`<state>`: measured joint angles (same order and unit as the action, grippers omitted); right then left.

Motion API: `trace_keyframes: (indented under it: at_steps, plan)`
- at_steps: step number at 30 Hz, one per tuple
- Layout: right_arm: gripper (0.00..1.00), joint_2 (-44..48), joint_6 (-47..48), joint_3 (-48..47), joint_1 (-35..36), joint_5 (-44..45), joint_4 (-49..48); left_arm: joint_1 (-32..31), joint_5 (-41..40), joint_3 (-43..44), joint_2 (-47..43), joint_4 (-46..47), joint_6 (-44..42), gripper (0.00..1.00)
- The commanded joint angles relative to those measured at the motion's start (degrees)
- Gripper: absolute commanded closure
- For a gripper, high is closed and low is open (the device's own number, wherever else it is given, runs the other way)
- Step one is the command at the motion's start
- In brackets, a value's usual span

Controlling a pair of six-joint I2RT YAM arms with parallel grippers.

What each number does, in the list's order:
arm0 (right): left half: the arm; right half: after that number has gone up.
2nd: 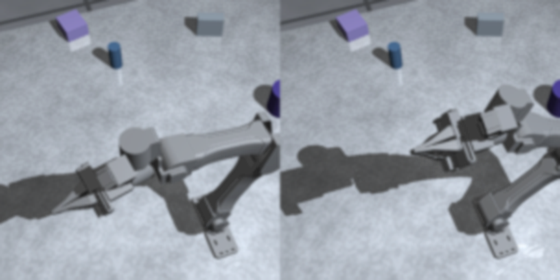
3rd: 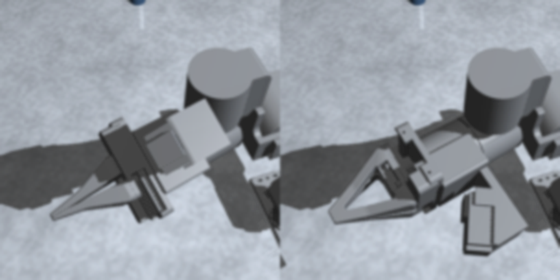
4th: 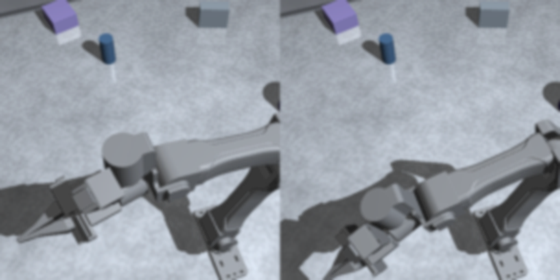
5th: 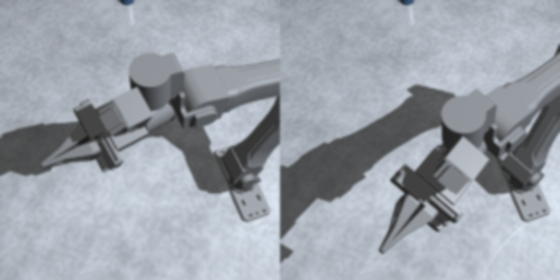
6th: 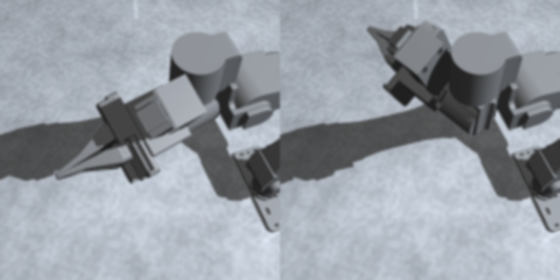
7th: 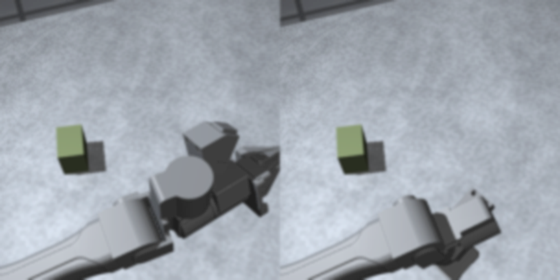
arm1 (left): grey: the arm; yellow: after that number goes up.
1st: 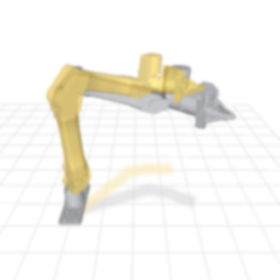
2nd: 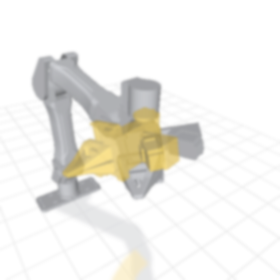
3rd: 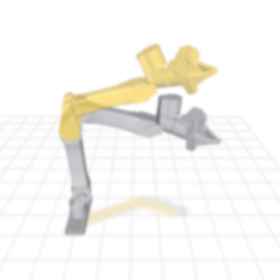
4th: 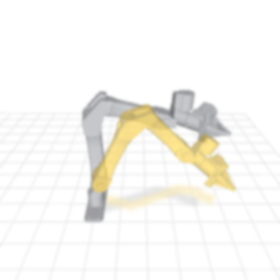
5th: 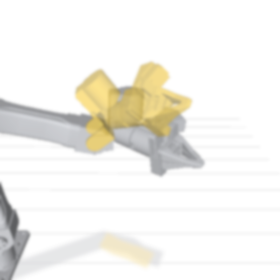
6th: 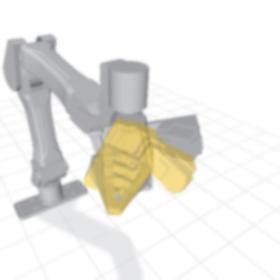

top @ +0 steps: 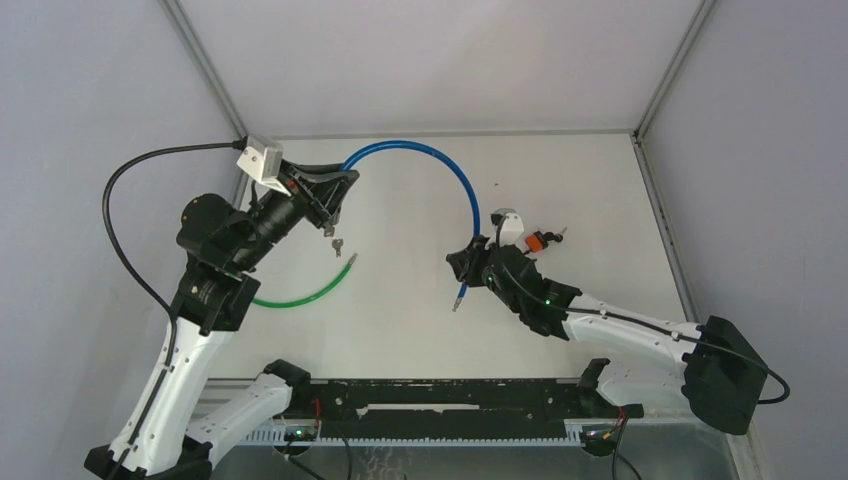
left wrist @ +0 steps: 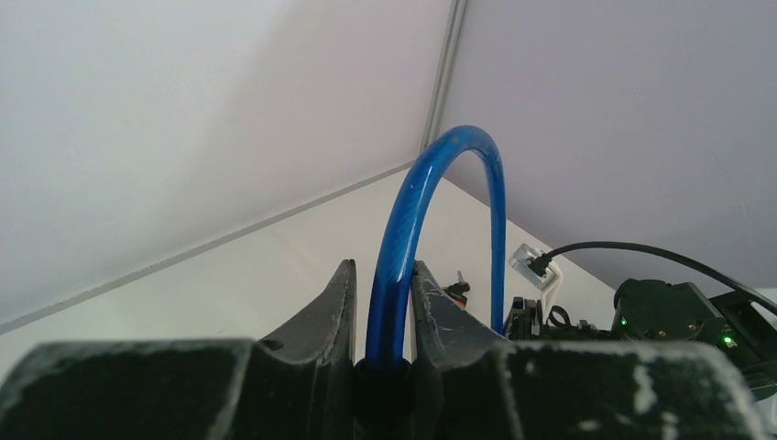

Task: Lock with the key
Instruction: Lock the lock.

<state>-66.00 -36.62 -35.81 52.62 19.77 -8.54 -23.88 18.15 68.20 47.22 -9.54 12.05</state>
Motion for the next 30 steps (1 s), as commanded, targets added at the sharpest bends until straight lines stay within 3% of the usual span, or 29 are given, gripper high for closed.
trace_keyframes:
  at_steps: [1, 7, 10, 19, 27, 29, 30]
  plan:
    - [0.64, 1.09, -0.68, -0.05, 0.45, -0.01, 0.58, -0.12, -0.32, 2.13, -1.17, 5.06, 1.22, 1.0]
    - [0.51, 1.41, -1.64, 0.0, 1.32, 0.32, 1.47, -0.12, -0.36, 2.44, -1.17, 4.63, 0.87, 1.0]
    - [0.38, 2.68, -2.99, 0.82, 1.46, 0.95, 2.01, -0.12, -0.39, 2.37, -1.25, 4.33, 0.72, 1.0]
    - [0.44, 6.48, -3.27, 2.84, 1.47, 0.87, 3.66, -0.17, -0.54, 2.37, -1.2, 4.25, 0.43, 1.0]
    - [0.46, 2.81, -3.76, 3.38, 0.35, -0.61, 0.09, -0.14, -0.07, 2.55, -1.42, 4.6, 0.95, 1.0]
    - [0.54, 2.23, -4.17, 3.38, -0.01, -1.5, -0.69, -0.13, -0.2, 2.5, -1.53, 4.62, 0.94, 1.0]
    - [0.62, 2.24, -4.4, 3.38, -0.32, -2.16, -0.96, -0.12, -0.29, 2.54, -1.67, 4.54, 0.95, 1.0]
